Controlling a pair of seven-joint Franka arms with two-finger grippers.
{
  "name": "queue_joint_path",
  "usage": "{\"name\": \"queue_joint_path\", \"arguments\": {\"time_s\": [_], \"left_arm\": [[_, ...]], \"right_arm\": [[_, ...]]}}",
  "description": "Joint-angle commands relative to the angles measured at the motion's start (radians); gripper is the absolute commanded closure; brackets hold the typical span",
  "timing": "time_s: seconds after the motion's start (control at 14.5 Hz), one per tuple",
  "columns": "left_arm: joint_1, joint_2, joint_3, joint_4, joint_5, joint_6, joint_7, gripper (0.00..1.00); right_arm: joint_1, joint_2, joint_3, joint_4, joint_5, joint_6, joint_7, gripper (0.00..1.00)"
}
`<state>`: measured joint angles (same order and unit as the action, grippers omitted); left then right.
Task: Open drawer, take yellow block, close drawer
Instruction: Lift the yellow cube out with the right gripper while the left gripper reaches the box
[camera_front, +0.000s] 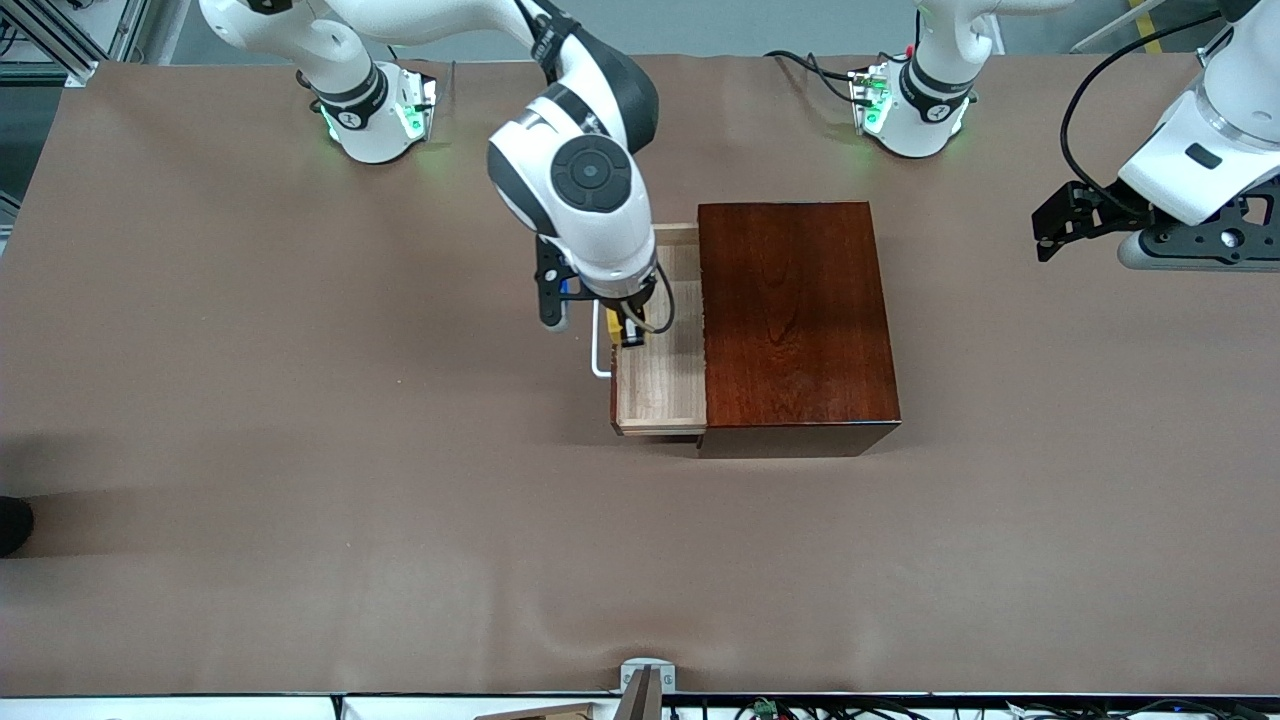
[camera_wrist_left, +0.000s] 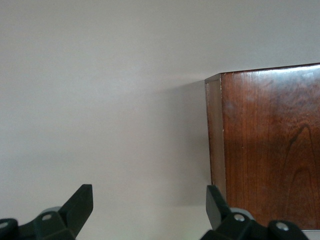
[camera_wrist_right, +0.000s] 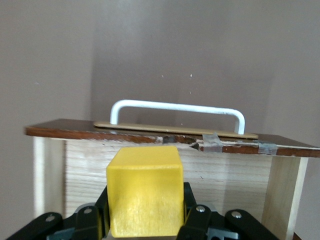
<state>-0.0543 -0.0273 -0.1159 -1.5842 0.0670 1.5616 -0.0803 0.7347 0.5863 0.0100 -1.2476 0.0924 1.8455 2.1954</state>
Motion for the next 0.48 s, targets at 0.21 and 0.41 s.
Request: {"name": "queue_joint_path", "arguments": {"time_s": [0.21,0.41], "left_arm": [[0.013,-0.017,-0.004,-0.005,-0.024,-0.009,0.001,0.0],[0.008,-0.011,-0.01,0.009,-0.024,-0.011,-0.003,0.0]], "right_arm": [[-0.054,-0.026,0.018,0.025,0.004,-0.04,-0.097,0.98],[-0.101,-0.074,0.018,0.025,0.007,-0.133,-0.251,0.98]]}}
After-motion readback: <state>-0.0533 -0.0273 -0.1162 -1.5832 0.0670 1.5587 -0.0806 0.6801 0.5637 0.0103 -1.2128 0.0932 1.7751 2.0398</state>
